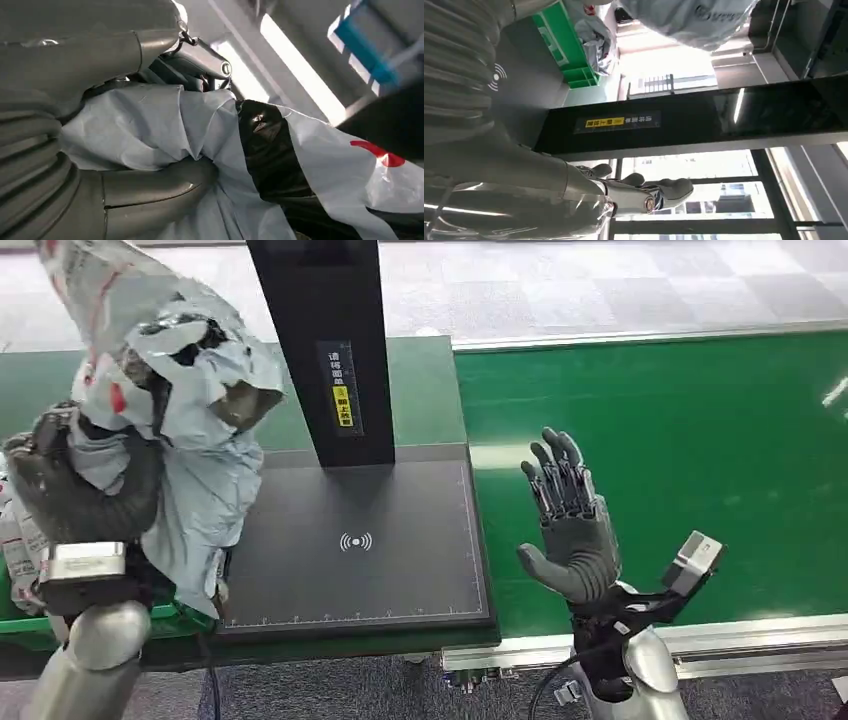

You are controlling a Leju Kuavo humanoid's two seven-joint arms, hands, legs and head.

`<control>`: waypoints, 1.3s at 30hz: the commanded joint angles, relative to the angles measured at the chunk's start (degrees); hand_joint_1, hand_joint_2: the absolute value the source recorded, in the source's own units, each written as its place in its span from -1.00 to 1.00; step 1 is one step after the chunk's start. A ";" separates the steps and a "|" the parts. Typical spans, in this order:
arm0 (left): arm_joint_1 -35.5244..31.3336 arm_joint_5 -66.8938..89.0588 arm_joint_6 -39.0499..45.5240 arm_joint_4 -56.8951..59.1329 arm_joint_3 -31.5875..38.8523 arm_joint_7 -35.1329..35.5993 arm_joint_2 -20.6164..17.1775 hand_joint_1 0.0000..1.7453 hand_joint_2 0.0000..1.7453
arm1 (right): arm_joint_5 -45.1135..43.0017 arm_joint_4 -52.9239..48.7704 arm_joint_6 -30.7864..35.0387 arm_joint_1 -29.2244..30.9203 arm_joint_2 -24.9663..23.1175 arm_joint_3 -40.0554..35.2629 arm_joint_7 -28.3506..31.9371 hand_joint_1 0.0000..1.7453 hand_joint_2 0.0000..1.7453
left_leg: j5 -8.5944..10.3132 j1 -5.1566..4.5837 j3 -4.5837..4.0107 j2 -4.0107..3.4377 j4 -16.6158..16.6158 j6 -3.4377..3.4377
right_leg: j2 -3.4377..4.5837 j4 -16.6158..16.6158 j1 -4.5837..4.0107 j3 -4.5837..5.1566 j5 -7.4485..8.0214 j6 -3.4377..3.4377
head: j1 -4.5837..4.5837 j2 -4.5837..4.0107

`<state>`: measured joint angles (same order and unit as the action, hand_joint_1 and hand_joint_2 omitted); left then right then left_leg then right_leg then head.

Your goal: Moved the parcel from conveyor to table for the left to box.

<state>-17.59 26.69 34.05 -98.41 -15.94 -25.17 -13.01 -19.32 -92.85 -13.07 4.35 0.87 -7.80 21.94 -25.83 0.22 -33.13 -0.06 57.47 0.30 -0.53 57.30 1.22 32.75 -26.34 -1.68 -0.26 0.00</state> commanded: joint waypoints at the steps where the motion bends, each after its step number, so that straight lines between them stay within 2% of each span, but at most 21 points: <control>1: 4.06 -2.15 3.66 -8.19 11.70 -3.94 -0.57 1.00 1.00 | 0.39 -4.48 1.61 -4.54 -0.34 0.38 0.14 -1.00 1.00 | -0.05 0.03 0.07 -0.09 -0.03 -0.03 | 0.12 -0.03 -0.03 -0.03 -0.03 0.09 | 0.00 0.00; 6: 0.61 3.22 4.27 -6.17 16.66 0.46 0.70 1.00 1.00 | 0.94 -7.68 1.70 -7.81 -0.81 1.16 -0.08 -1.00 1.00 | -0.04 0.08 0.03 0.08 0.01 -0.04 | -0.06 -0.03 -0.09 -0.05 -0.08 0.17 | 0.00 0.00; 8: -0.68 4.96 3.93 -4.70 17.96 1.83 0.68 1.00 1.00 | 0.94 -7.51 1.42 -7.86 -0.88 1.21 -0.08 -1.00 1.00 | -0.02 0.08 0.03 0.06 -0.01 -0.04 | -0.03 -0.04 -0.09 -0.05 -0.06 0.17 | 0.02 0.00; 9: -2.35 9.73 3.22 -2.18 19.49 5.54 0.88 1.00 1.00 | 1.01 -6.98 1.16 -7.18 -1.06 1.24 -0.22 -1.00 1.00 | 0.00 0.06 -0.02 0.08 0.02 -0.04 | -0.06 -0.01 -0.07 0.00 -0.05 0.14 | 0.00 0.00; 11: -3.31 9.87 2.99 -0.56 19.90 5.43 0.75 1.00 1.00 | 1.09 -6.65 1.18 -6.66 -1.12 1.24 -0.37 -1.00 1.00 | 0.03 0.11 0.01 0.13 0.00 -0.06 | -0.10 -0.03 -0.12 -0.05 -0.03 0.21 | 0.00 0.00; 12: -4.44 16.22 2.09 2.20 21.09 9.20 0.55 1.00 1.00 | 1.23 -6.58 1.04 -6.45 -1.41 1.44 -0.68 -1.00 1.00 | 0.03 0.08 0.01 0.09 0.00 -0.06 | -0.06 -0.02 -0.09 -0.01 -0.03 0.19 | 0.02 0.00; 14: -6.25 20.04 1.90 6.66 21.94 11.02 -0.66 1.00 1.00 | 1.48 -6.78 0.97 -6.48 -1.71 1.62 -1.21 -1.00 1.00 | 0.06 0.09 0.06 0.11 -0.05 -0.07 | -0.09 -0.07 -0.10 -0.07 -0.01 0.21 | 0.00 0.00; 15: -8.38 25.51 1.04 11.27 22.07 14.23 -2.47 1.00 1.00 | 1.61 -6.93 0.92 -6.63 -1.91 1.82 -1.56 -1.00 1.00 | 0.06 0.04 0.07 0.12 -0.06 -0.06 | -0.10 -0.03 -0.05 -0.05 -0.03 0.18 | 0.02 0.00; 17: -10.11 25.10 1.01 14.88 22.21 13.88 -3.38 1.00 1.00 | 1.65 -7.09 0.79 -6.79 -1.94 1.93 -1.61 -1.00 1.00 | 0.08 0.04 0.11 0.12 -0.10 -0.09 | -0.10 -0.05 -0.05 -0.10 -0.01 0.20 | 0.00 0.00; 21: -14.10 30.95 -3.48 23.95 19.87 17.92 -6.16 1.00 1.00 | 1.87 -7.20 0.65 -6.88 -2.21 2.63 -2.04 -1.00 1.00 | 0.09 0.07 0.10 0.15 -0.06 -0.11 | -0.13 -0.01 -0.09 -0.08 -0.03 0.20 | 0.02 0.00; 26: -11.80 35.14 -3.07 25.99 18.62 20.54 -5.62 1.00 1.00 | 2.07 -8.17 0.11 -7.57 -2.45 3.10 -2.43 -1.00 1.00 | 0.07 0.07 0.22 0.06 -0.15 -0.10 | -0.03 -0.09 -0.08 -0.17 -0.02 0.20 | 0.00 0.00; 32: -13.04 35.83 -4.60 29.75 18.66 21.85 -6.07 1.00 1.00 | 2.08 -7.68 0.34 -6.69 -1.72 3.75 -3.01 -1.00 1.00 | 0.05 0.08 0.06 0.05 -0.05 -0.09 | -0.01 -0.02 -0.09 -0.04 -0.04 0.18 | 0.02 0.00; 39: -3.88 35.51 -7.47 24.19 23.10 24.48 -7.57 1.00 1.00 | 2.06 -7.87 -0.55 -7.76 -1.65 4.35 -3.19 -1.00 1.00 | 0.02 0.08 0.21 -0.18 -0.18 -0.11 | 0.24 -0.11 -0.09 -0.09 -0.01 0.22 | 0.00 0.00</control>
<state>-26.98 62.49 28.30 -74.73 3.76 -2.18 -19.71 -17.22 -101.35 -13.07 -2.68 -0.13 -5.70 19.23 -25.81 0.27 -33.17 -0.14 57.46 0.22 -0.42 57.33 1.16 32.86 -26.36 -1.58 -0.26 0.00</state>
